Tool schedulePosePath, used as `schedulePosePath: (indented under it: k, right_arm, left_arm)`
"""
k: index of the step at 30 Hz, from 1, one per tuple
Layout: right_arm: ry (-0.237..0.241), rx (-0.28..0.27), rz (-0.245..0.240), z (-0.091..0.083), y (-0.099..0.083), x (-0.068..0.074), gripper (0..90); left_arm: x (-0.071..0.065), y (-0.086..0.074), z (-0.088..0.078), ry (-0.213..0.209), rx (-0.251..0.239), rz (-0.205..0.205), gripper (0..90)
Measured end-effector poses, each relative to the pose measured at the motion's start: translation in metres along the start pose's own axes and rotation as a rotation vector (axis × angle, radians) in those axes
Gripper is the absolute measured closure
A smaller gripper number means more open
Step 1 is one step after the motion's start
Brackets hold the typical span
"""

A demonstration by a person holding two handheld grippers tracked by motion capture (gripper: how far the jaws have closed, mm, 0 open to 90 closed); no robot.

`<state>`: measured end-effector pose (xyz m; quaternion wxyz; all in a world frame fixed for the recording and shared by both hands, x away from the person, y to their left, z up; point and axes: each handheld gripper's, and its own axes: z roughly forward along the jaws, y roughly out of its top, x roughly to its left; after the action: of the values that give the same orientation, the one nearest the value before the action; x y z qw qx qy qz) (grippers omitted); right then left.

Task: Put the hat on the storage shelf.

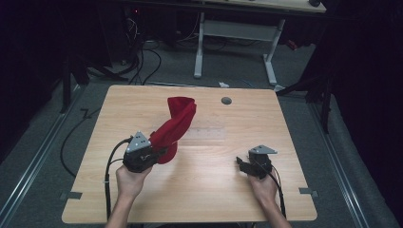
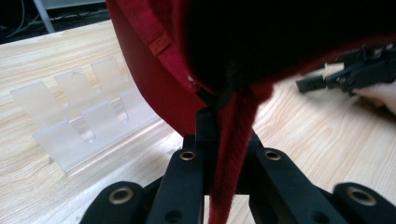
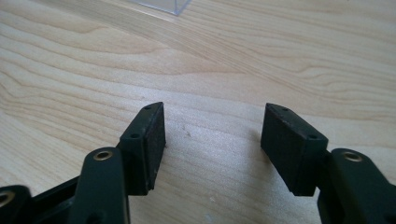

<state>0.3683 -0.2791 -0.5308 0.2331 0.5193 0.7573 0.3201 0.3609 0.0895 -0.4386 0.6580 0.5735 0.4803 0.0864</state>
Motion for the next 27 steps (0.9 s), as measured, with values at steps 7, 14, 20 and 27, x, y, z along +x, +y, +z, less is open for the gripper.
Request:
schedulePosePath:
  k: [7,14,20,27]
  right_arm:
    - [0.003,0.000,-0.001,0.000,0.000,0.000,39.4]
    - [0.001,0.000,0.000,0.000,0.000,0.000,39.3]
    - [0.001,0.000,-0.001,0.000,0.000,0.000,39.3]
    - [0.001,0.000,-0.001,0.000,0.000,0.000,39.2]
  left_arm:
    - [-0.003,0.013,-0.004,-0.020,0.002,-0.028,85.3]
    - [-0.001,0.028,-0.006,-0.026,-0.068,-0.077,85.3]
    - [0.002,0.044,-0.006,-0.017,-0.125,-0.073,85.4]
    - [0.012,0.059,0.003,0.010,-0.190,-0.059,85.4]
